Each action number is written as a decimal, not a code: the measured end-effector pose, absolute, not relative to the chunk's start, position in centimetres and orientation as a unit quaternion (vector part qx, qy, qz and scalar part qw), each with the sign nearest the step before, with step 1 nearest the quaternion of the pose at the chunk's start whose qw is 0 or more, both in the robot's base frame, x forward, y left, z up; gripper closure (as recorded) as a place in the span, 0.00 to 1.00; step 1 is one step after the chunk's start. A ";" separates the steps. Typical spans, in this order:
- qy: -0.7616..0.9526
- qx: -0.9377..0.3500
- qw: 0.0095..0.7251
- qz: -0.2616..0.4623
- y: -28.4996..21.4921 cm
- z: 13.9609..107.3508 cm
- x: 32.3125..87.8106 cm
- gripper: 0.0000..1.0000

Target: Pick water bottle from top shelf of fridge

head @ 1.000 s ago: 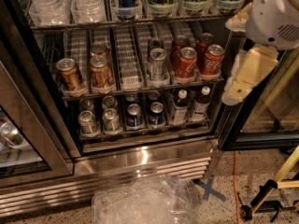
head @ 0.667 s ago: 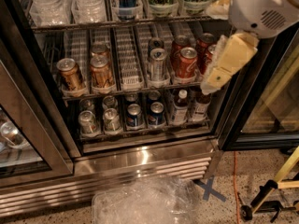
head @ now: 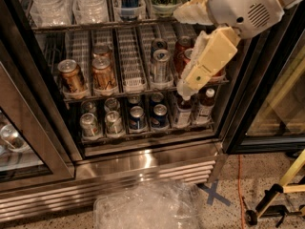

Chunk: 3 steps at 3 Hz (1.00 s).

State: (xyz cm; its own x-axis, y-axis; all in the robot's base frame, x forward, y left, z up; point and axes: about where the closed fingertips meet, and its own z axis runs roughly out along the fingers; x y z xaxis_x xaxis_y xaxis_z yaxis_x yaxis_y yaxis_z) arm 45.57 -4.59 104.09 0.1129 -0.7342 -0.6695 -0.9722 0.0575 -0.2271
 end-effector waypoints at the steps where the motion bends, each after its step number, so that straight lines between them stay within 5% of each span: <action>1: 0.643 -0.664 0.340 0.175 -4.6 104.1 45.6 0.00; 3: 0.602 -0.654 0.402 0.219 6.2 104.2 42.1 0.00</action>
Offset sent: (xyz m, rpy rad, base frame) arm -0.0149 0.1445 0.0172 0.1888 -0.1667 0.1074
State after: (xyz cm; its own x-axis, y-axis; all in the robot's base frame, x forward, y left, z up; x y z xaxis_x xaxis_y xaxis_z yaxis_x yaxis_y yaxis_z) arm 42.12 6.23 104.20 0.1789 -0.6116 -0.7707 -0.9640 0.0478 -0.2617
